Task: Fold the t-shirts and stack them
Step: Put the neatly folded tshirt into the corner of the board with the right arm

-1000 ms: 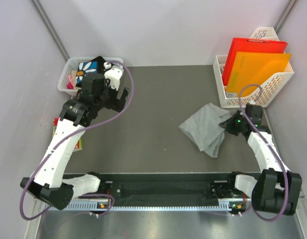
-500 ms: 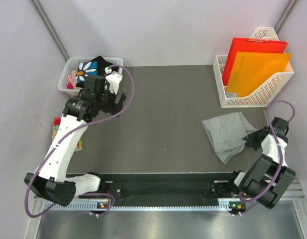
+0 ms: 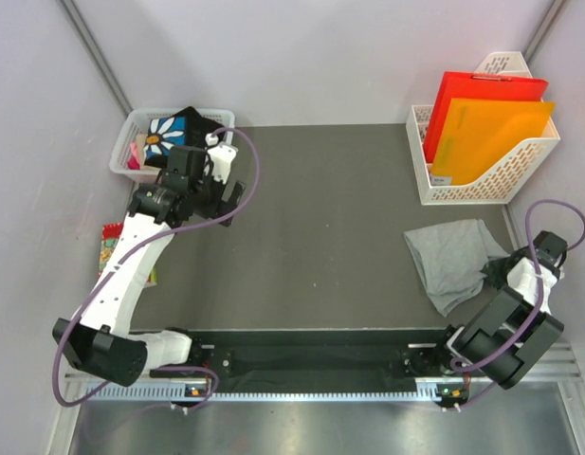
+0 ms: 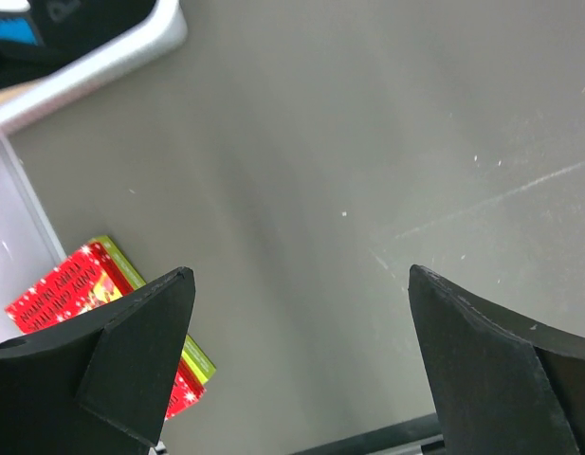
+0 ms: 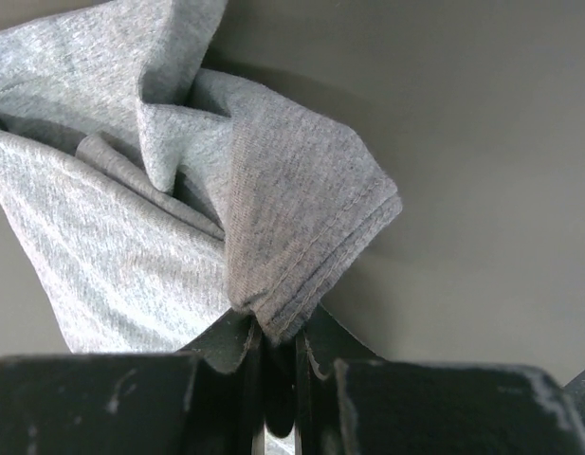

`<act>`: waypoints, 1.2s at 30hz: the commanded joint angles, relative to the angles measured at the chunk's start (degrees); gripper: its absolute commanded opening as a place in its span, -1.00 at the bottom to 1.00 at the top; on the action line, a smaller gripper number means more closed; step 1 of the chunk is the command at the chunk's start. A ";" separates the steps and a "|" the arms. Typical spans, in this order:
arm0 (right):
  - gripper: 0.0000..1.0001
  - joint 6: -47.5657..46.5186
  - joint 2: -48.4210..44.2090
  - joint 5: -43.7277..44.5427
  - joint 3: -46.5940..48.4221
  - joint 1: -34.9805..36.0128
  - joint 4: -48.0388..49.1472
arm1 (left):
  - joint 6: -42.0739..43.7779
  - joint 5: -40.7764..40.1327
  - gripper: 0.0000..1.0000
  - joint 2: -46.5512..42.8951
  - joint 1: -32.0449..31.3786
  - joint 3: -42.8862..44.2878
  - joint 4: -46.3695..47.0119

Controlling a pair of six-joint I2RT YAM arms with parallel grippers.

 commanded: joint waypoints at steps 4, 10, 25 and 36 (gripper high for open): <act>-0.51 0.76 -1.34 4.17 4.40 -1.43 2.01 | -1.00 1.76 0.98 -1.57 0.56 -1.77 1.78; 0.34 0.41 -6.32 9.09 5.80 -1.17 -0.10 | -1.27 1.50 0.98 -1.74 0.56 -1.68 1.25; 1.00 -10.64 -22.62 0.66 8.87 33.35 6.32 | -3.90 -0.09 0.98 0.01 0.82 -2.30 1.86; 0.99 -14.53 -7.51 1.97 22.40 55.51 12.20 | -5.05 -5.01 0.98 2.22 1.79 -3.79 7.05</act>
